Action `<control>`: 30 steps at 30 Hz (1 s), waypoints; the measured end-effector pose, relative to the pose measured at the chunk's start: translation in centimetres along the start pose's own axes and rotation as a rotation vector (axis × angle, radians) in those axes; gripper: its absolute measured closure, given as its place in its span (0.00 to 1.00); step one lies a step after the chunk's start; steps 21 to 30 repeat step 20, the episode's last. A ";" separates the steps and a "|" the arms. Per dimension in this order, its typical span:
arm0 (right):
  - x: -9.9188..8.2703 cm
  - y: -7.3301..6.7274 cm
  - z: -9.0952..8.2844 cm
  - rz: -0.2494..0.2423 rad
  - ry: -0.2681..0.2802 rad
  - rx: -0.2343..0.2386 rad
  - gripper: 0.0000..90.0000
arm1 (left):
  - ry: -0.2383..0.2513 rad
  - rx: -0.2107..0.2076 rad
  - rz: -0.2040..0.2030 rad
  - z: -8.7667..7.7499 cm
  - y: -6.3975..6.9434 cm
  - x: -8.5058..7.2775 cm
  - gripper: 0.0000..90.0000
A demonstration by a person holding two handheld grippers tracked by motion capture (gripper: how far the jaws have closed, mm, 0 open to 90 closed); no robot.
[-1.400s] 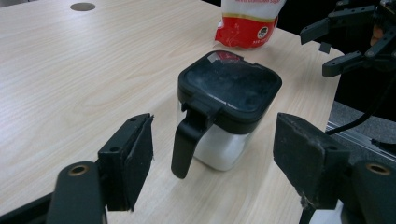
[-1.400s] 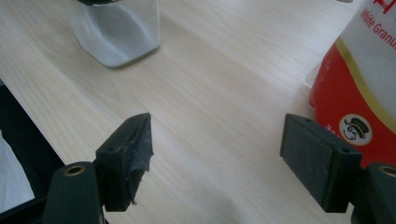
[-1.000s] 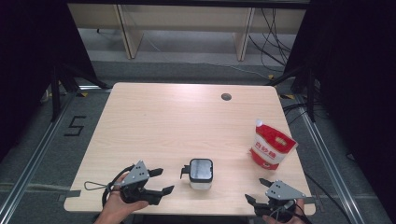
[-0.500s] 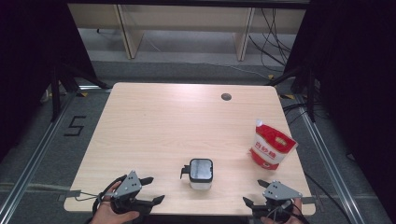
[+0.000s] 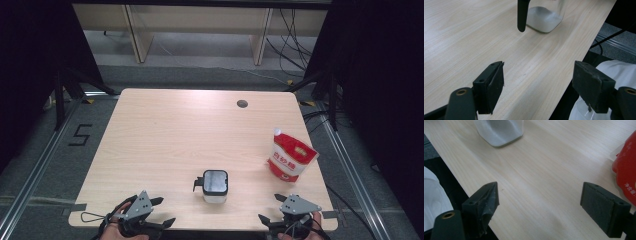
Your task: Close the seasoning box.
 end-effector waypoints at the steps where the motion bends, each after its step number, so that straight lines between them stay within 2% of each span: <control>1: 0.0 0.0 0.1 -0.011 -0.001 0.004 0.18 | 0.001 0.002 -0.008 0.0 0.0 0.0 0.28; 2: 0.0 0.1 0.1 -0.012 -0.002 -0.004 0.18 | 0.005 0.007 -0.017 0.0 0.1 0.0 0.28; 3: -0.1 0.0 0.1 -0.004 -0.008 -0.008 0.18 | 0.000 0.010 -0.001 0.0 -0.1 0.0 0.28; 5: -0.1 -0.2 0.0 0.019 -0.018 0.002 0.18 | 0.007 0.014 0.003 -0.1 -0.2 0.0 0.28; 6: -0.1 -0.2 0.1 0.016 -0.015 0.000 0.18 | 0.007 0.017 0.002 -0.1 -0.2 0.0 0.28; 7: -0.1 -0.2 0.1 0.016 -0.016 0.000 0.18 | 0.011 0.017 0.024 -0.1 -0.3 0.1 0.28; 9: -0.1 -0.1 0.1 0.014 -0.017 0.000 0.18 | 0.011 0.016 0.027 -0.1 -0.3 0.1 0.28; 10: -0.1 0.0 0.1 -0.001 -0.014 -0.002 0.18 | 0.005 0.008 0.027 -0.1 -0.3 0.1 0.28; 11: -0.1 0.0 0.1 -0.001 -0.015 -0.002 0.18 | -0.009 0.019 0.018 -0.1 -0.3 0.0 0.28; 14: -0.1 -0.1 0.1 0.002 -0.017 0.000 0.18 | 0.008 0.008 -0.003 0.0 0.0 0.0 0.28; 15: -0.1 -0.1 0.1 0.002 -0.017 0.001 0.18 | -0.006 0.020 0.014 -0.1 -0.2 0.0 0.28; 18: -0.1 0.0 0.2 0.001 -0.018 -0.001 0.18 | -0.016 0.032 0.032 -0.1 -0.4 0.0 0.28; 19: -0.1 0.0 0.2 0.001 -0.019 -0.002 0.18 | 0.014 0.017 0.002 0.1 -0.1 0.0 0.27; 20: -0.1 0.0 0.2 0.000 -0.019 -0.002 0.18 | 0.018 0.015 -0.005 0.1 -0.1 0.0 0.28; 30: -0.1 0.0 0.2 0.000 -0.019 -0.002 0.18 | 0.018 0.015 -0.005 0.1 -0.1 0.0 0.28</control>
Point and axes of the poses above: each handheld gripper's, and its own axes: z roughly forward along the jaws, x roughly out of its top, y roughly to its right, the point moved 2 cm from there along z, roughly forward along the jaws, and after that the axes turned 4 degrees about -y, right-handed, at the moved point
